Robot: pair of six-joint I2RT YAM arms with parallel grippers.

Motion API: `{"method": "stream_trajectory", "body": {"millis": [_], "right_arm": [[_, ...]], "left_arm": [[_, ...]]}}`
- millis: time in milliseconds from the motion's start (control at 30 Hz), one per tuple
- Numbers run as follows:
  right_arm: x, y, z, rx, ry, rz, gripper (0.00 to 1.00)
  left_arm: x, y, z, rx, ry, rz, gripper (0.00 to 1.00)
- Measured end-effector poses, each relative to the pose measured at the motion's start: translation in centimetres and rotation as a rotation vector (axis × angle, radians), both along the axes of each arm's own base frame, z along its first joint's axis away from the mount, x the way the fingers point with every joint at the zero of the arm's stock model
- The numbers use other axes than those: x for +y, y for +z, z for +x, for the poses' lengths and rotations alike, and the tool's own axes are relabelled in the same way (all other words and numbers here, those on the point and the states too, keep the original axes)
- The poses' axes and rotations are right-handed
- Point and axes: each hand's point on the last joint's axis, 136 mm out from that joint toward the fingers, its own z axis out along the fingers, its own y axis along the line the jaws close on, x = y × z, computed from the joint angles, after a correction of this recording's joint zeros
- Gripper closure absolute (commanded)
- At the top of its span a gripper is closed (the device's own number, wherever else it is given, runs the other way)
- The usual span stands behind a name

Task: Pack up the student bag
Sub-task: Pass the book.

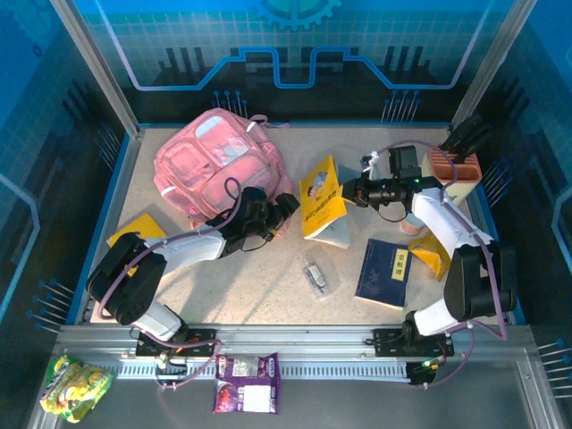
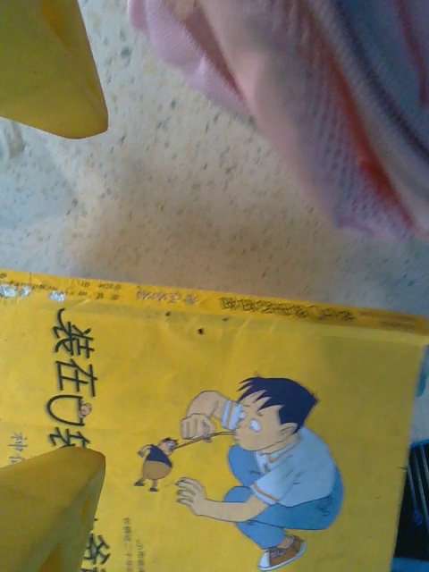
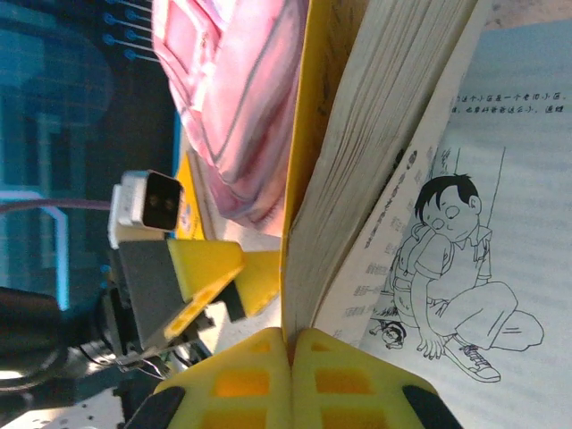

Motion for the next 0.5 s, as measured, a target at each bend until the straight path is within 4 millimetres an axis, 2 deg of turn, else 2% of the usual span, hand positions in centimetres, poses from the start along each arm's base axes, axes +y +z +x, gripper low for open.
{"method": "stream_trajectory", "body": {"millis": [133, 300, 367, 500], "right_arm": [[0.4, 1.4, 0.2, -0.018, -0.011, 0.042, 1.00], [1.0, 3.0, 0.3, -0.040, -0.017, 0.088, 1.00], [1.2, 3.0, 0.2, -0.041, -0.016, 0.106, 1.00], [1.1, 1.4, -0.3, 0.000, -0.027, 0.114, 1.00]], "left_arm": [[-0.9, 0.9, 0.1, -0.020, -0.012, -0.082, 0.06], [-2.1, 0.7, 0.5, -0.022, -0.019, -0.150, 0.10], [-2.5, 0.7, 0.8, -0.032, -0.020, -0.178, 0.15], [-3.2, 1.6, 1.4, -0.068, -0.029, -0.233, 0.25]]}}
